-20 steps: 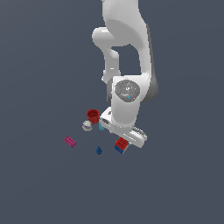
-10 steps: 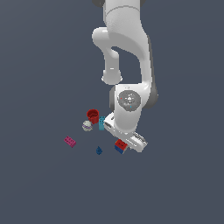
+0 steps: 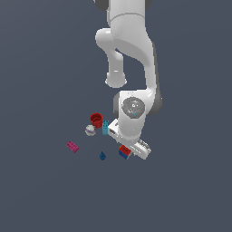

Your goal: Pick up a designated object from a clutter of objects.

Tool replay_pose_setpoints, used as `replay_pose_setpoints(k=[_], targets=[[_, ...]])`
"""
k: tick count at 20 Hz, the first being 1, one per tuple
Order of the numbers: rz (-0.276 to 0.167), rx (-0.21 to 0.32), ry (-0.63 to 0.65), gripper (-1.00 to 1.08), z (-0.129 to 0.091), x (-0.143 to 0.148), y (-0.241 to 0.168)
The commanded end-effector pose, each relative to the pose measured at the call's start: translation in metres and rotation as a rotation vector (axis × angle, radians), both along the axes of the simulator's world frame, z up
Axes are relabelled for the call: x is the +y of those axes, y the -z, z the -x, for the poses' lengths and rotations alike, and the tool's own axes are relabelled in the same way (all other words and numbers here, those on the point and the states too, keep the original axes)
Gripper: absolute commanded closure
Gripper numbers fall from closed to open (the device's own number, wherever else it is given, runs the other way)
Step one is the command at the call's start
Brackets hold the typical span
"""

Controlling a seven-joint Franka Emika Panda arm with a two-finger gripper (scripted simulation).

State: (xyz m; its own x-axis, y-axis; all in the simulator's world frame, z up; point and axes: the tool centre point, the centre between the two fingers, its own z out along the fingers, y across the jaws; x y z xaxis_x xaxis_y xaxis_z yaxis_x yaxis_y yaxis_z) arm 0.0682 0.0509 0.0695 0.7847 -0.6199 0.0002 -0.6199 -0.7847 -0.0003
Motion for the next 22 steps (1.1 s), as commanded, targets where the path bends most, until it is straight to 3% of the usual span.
replay_pose_setpoints(k=[1,10,11,22], targets=[[0.000,0.001,0.001,-0.92,0.001,0.000,0.013],[0.000,0.001,0.003,-0.92,0.000,0.000,0.036],[0.000,0.001,0.003,1.08,0.000,0.000,0.036],[0.000,0.000,0.002,1.08,0.000,0.001,0.035]])
